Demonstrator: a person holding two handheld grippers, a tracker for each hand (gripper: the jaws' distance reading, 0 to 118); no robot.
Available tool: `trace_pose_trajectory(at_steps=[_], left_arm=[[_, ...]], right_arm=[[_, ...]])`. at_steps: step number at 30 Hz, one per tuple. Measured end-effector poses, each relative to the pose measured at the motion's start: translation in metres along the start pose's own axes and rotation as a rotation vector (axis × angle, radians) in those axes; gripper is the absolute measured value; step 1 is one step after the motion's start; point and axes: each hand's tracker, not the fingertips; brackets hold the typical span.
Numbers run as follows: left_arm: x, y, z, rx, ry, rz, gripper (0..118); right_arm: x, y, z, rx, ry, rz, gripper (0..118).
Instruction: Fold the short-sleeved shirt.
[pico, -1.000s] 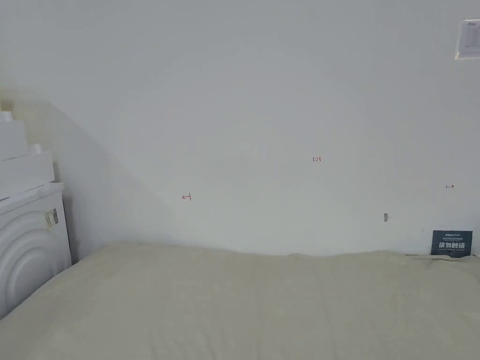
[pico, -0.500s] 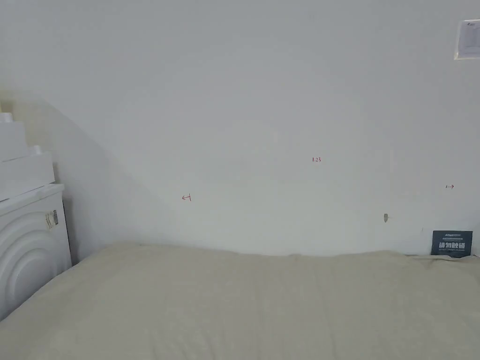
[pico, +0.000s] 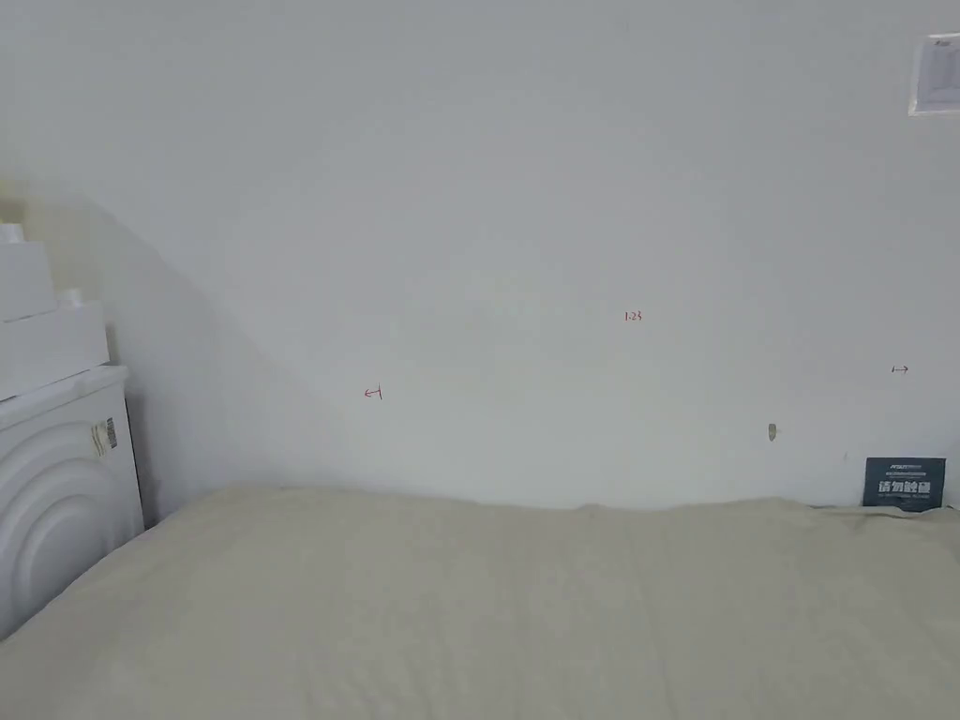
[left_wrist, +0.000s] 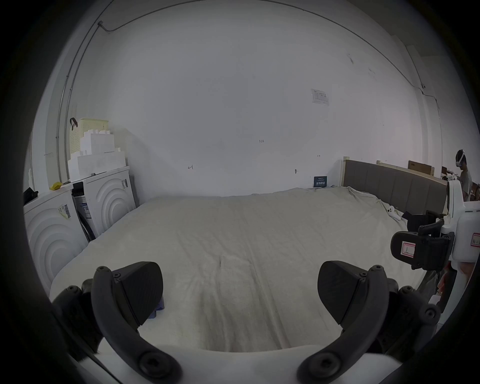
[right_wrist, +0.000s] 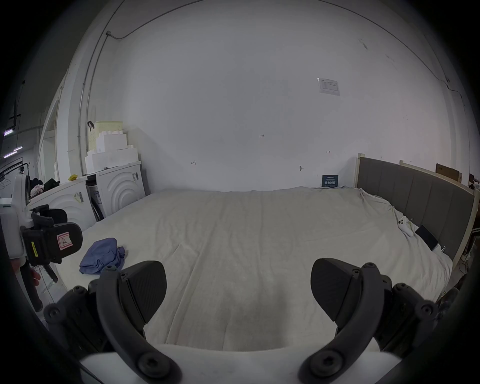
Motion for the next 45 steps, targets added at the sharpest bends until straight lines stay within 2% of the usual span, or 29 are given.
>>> trace_pose_trajectory(at_steps=[8, 17, 19, 21, 23, 24, 27, 29, 30, 32, 33, 35, 38, 40, 41, 43, 45], left_arm=[[-0.002, 0.003, -0.001, 0.003, -0.005, 0.011, 118], [-0.002, 0.006, 0.0, -0.001, -0.001, 0.009, 118], [-0.003, 0.008, 0.0, -0.009, -0.005, 0.027, 118], [-0.005, 0.009, -0.001, -0.015, -0.01, 0.055, 118], [-0.005, 0.009, -0.002, -0.015, -0.011, 0.064, 118], [-0.005, 0.008, -0.003, -0.016, -0.012, 0.064, 118], [-0.004, 0.007, -0.004, -0.027, -0.018, 0.057, 118], [-0.002, 0.005, -0.004, -0.029, -0.019, 0.058, 118], [-0.002, 0.005, -0.004, -0.031, -0.022, 0.061, 118], [-0.001, 0.004, -0.005, -0.034, -0.028, 0.065, 118], [0.0, 0.004, -0.005, -0.034, -0.028, 0.066, 118], [0.001, 0.004, -0.006, -0.032, -0.032, 0.066, 118], [0.001, 0.005, -0.005, -0.033, -0.041, 0.056, 118], [0.003, 0.005, -0.005, -0.027, -0.033, 0.042, 118], [0.003, 0.005, -0.004, -0.026, -0.031, 0.039, 118], [0.003, 0.005, -0.004, -0.025, -0.036, 0.039, 118], [0.004, 0.006, -0.005, -0.024, -0.039, 0.045, 118]], right_arm=[[0.001, 0.003, 0.0, 0.002, 0.031, -0.037, 112], [0.002, 0.005, -0.001, -0.003, 0.023, -0.045, 112], [0.007, 0.006, -0.004, -0.039, 0.097, -0.124, 112], [0.015, 0.01, -0.012, -0.116, 0.183, -0.31, 112], [0.019, 0.012, -0.014, -0.09, 0.168, -0.457, 112], [0.018, 0.013, -0.014, -0.069, 0.141, -0.493, 112], [0.006, 0.023, -0.007, -0.06, -0.04, -0.479, 112], [-0.001, 0.033, -0.006, -0.117, -0.142, -0.426, 112], [-0.003, 0.037, -0.008, -0.154, -0.153, -0.382, 112], [-0.005, 0.039, -0.013, -0.173, -0.125, -0.35, 112], [-0.002, 0.037, -0.013, -0.139, -0.114, -0.38, 112], [0.003, 0.027, -0.015, -0.08, -0.113, -0.533, 112], [0.013, 0.025, -0.02, -0.146, -0.027, -0.605, 112], [0.014, 0.025, -0.02, -0.137, -0.069, -0.572, 112], [0.015, 0.024, -0.017, -0.083, -0.098, -0.558, 112], [0.015, 0.023, -0.015, -0.038, -0.091, -0.539, 112], [0.016, 0.026, -0.015, -0.061, -0.086, -0.519, 112]])
